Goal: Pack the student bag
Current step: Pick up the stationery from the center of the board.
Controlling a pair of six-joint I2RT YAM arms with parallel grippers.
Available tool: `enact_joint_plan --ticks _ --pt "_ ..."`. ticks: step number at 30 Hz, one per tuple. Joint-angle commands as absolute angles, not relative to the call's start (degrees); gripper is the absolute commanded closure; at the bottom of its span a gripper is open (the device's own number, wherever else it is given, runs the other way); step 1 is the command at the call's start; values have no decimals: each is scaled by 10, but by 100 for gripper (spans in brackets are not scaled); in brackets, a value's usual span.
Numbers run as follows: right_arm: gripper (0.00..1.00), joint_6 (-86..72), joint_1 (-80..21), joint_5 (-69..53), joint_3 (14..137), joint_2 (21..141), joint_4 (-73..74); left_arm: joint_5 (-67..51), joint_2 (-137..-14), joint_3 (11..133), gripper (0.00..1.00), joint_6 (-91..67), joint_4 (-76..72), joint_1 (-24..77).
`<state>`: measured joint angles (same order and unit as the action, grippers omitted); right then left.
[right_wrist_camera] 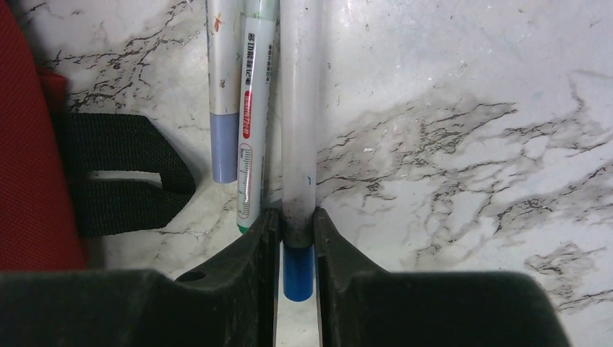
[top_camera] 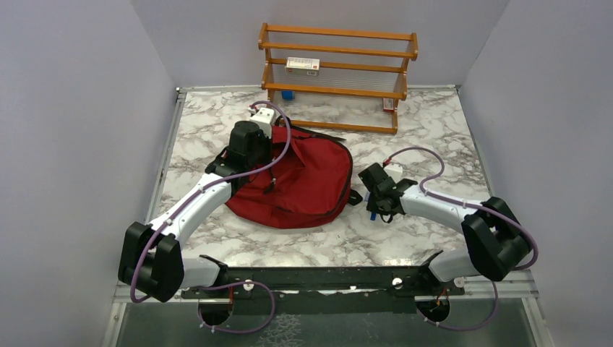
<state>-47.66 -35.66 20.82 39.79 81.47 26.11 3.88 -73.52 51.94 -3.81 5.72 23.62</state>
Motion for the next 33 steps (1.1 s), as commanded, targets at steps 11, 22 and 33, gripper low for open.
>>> enact_joint_plan --ticks 11,22,33 --pt "100 -551 -358 301 360 675 313 47 -726 533 100 -34 44 230" --pt "99 -349 -358 171 395 585 209 47 -720 533 100 -33 44 229" --pt "100 -273 -358 -181 512 649 96 49 -715 530 100 -32 40 226"
